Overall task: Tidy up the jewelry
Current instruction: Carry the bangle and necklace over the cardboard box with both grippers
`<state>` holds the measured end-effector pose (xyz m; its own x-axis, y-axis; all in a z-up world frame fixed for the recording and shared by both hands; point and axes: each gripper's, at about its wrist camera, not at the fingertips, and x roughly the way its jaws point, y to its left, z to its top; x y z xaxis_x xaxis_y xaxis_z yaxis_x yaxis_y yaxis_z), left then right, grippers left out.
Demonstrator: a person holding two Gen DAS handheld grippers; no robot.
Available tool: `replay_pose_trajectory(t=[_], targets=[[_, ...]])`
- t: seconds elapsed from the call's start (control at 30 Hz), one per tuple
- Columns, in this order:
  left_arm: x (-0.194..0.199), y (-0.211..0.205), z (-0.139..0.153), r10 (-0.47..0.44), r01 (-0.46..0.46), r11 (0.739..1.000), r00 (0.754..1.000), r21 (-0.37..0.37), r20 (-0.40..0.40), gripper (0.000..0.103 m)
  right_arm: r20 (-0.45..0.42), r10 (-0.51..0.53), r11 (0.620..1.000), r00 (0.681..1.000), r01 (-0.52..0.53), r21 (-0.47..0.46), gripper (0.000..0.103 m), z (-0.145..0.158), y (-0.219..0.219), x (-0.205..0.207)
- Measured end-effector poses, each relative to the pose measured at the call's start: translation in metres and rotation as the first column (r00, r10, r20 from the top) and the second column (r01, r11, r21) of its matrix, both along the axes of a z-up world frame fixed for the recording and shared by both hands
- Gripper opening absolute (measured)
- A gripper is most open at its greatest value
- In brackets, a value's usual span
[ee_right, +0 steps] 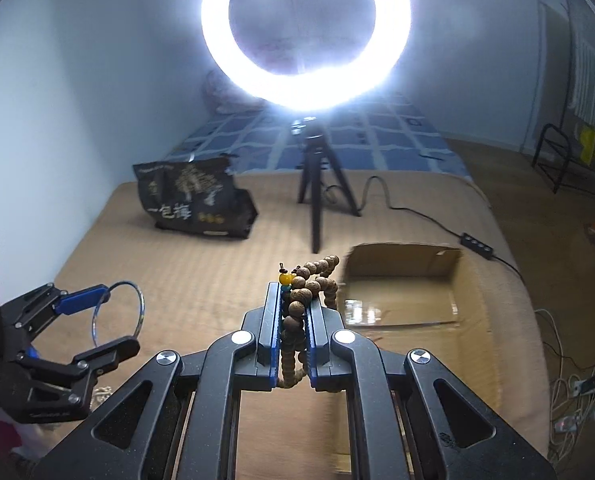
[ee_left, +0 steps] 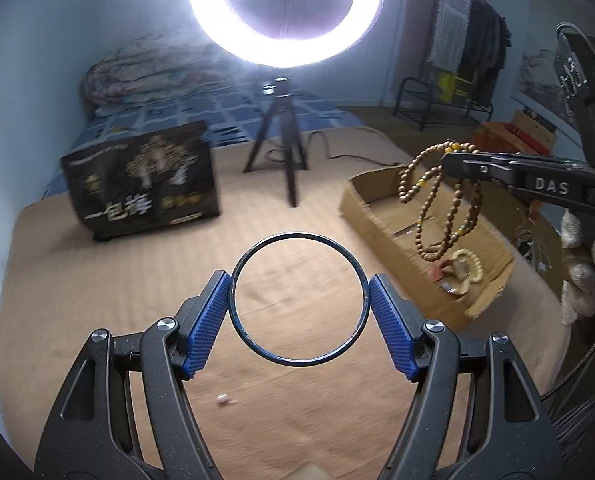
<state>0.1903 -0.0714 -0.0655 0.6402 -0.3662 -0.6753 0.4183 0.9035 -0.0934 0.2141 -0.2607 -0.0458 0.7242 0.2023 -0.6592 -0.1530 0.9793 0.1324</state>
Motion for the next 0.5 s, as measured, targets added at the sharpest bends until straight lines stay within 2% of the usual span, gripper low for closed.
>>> replay_pose_trajectory(t=[0.27,0.5], targets=[[0.012,-0.058,0.007,-0.056,0.056,0.998,0.998,-0.036,0.003,0.073,0.008,-0.076,0.997,0.997,0.076,-0.027,0.009,-0.001,-0.057,0.005],[0.020,-0.106,-0.006,-0.098,0.098,0.995,0.995,-0.037,-0.004,0.073,-0.014,-0.117,0.993,0.993,0.117,-0.011,0.009,-0.012,-0.094,0.024]])
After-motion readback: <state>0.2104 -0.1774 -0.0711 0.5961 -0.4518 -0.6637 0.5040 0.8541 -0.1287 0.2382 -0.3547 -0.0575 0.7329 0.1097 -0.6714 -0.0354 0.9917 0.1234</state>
